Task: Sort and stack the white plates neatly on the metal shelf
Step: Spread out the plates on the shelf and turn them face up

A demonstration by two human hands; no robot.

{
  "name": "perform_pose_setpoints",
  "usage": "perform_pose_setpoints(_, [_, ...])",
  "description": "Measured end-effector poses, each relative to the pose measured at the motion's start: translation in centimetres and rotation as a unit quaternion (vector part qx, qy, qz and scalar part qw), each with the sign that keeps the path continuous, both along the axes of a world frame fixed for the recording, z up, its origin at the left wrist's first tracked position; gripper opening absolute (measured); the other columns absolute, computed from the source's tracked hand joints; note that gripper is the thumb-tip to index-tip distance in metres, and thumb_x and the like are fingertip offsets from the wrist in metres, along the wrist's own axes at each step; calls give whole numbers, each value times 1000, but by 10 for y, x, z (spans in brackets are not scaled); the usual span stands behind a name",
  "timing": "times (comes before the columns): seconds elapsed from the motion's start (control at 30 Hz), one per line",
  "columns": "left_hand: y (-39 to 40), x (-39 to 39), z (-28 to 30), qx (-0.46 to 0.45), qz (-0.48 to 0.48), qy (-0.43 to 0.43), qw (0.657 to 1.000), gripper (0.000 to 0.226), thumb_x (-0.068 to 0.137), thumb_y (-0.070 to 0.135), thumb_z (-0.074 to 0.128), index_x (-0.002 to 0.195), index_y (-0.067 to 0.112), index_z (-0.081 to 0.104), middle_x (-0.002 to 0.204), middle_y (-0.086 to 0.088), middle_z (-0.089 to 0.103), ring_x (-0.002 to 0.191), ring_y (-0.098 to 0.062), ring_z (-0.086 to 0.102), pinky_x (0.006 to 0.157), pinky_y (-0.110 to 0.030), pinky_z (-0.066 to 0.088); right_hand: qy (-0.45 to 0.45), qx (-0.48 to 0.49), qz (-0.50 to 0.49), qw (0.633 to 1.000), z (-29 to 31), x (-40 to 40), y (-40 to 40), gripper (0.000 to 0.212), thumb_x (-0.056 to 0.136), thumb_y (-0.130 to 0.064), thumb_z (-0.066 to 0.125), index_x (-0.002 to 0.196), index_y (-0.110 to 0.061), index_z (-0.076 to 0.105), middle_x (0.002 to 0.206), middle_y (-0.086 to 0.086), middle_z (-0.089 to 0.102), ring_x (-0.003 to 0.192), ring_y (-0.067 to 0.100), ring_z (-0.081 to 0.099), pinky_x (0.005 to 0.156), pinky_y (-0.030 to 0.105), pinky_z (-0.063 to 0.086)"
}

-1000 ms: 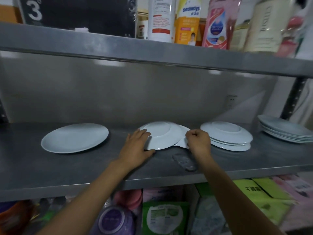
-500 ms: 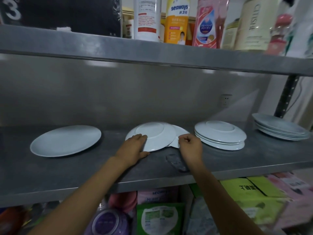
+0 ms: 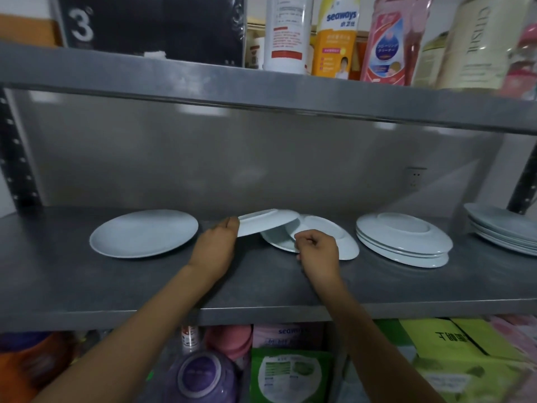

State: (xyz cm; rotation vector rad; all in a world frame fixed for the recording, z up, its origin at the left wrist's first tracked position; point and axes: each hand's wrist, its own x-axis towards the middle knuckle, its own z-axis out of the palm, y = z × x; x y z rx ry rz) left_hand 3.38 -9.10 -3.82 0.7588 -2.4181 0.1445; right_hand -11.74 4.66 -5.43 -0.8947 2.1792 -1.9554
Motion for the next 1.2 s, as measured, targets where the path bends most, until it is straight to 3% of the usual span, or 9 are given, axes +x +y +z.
perform_pose_setpoints(0.3, [-13, 39, 10, 51, 1, 162, 985, 35, 74, -11, 45, 101, 8, 58, 70, -17, 62, 63, -43, 54, 54, -35, 36, 33, 26, 48, 998, 1, 25, -36, 18, 78, -20, 52, 71, -7, 62, 70, 18, 62, 59, 19, 52, 60, 47, 54])
perform_pose_setpoints(0.47, [-18, 53, 7, 136, 2, 289, 948, 16, 91, 2, 47, 102, 3, 58, 80, -22, 65, 75, -42, 57, 65, -42, 47, 0, 47, 59, 997, -2, 40, -60, 16, 83, -30, 59, 78, -16, 63, 74, 7, 68, 68, 26, 64, 69, 50, 57])
perform_pose_setpoints(0.57, [-19, 62, 13, 221, 3, 374, 901, 27, 92, 6, 49, 118, 6, 55, 102, -17, 66, 94, -35, 59, 77, -39, 47, -25, 76, 75, 994, 1, 52, -71, 23, 89, -34, 57, 91, -11, 56, 79, 14, 68, 60, 27, 62, 60, 47, 58])
perform_pose_setpoints(0.67, [-18, 75, 19, 320, -30, 447, 835, 36, 88, 4, 49, 122, 18, 52, 109, -4, 62, 101, -25, 57, 85, -46, 53, -86, 61, 119, 987, 6, 65, -77, 31, 97, -31, 51, 104, -1, 52, 75, 16, 62, 48, 21, 54, 42, 31, 49])
perform_pose_setpoints(0.8, [-20, 94, 24, 435, -62, 519, 733, 34, 86, 0, 46, 110, 23, 54, 110, -4, 60, 102, -33, 58, 62, -52, 58, -139, 20, 202, 969, 15, 86, -84, 32, 99, -32, 49, 96, 0, 56, 74, 17, 66, 50, 23, 55, 47, 33, 46])
perform_pose_setpoints(0.9, [-17, 108, 28, 469, -75, 536, 698, 34, 87, -6, 42, 109, 17, 52, 110, -8, 60, 97, -34, 60, 55, -43, 58, -135, 7, 216, 967, 18, 98, -95, 20, 97, -21, 51, 99, -1, 56, 58, 11, 59, 45, 21, 52, 49, 34, 42])
perform_pose_setpoints(1.07, [-30, 131, 21, 465, -86, 538, 698, 43, 87, -4, 45, 127, 11, 45, 118, -13, 60, 98, -34, 62, 59, -39, 58, -135, -21, 224, 965, 27, 117, -108, 11, 92, -3, 49, 87, -6, 58, 55, 7, 53, 38, 11, 46, 39, 25, 38])
perform_pose_setpoints(1.13, [-38, 140, 17, 430, -42, 515, 740, 55, 89, 13, 55, 139, 17, 34, 130, -9, 54, 114, -34, 56, 78, -46, 57, -154, -41, 231, 960, 33, 125, -114, 18, 91, 1, 48, 77, -6, 56, 59, 10, 54, 37, 10, 46, 37, 22, 37])
perform_pose_setpoints(1.2, [-47, 152, 15, 383, 43, 446, 808, 75, 92, 27, 58, 150, 16, 13, 147, -6, 38, 132, -30, 41, 106, -41, 38, -171, -44, 224, 958, 36, 131, -121, 24, 90, 4, 48, 69, -5, 52, 57, 13, 54, 34, 9, 47, 35, 20, 37])
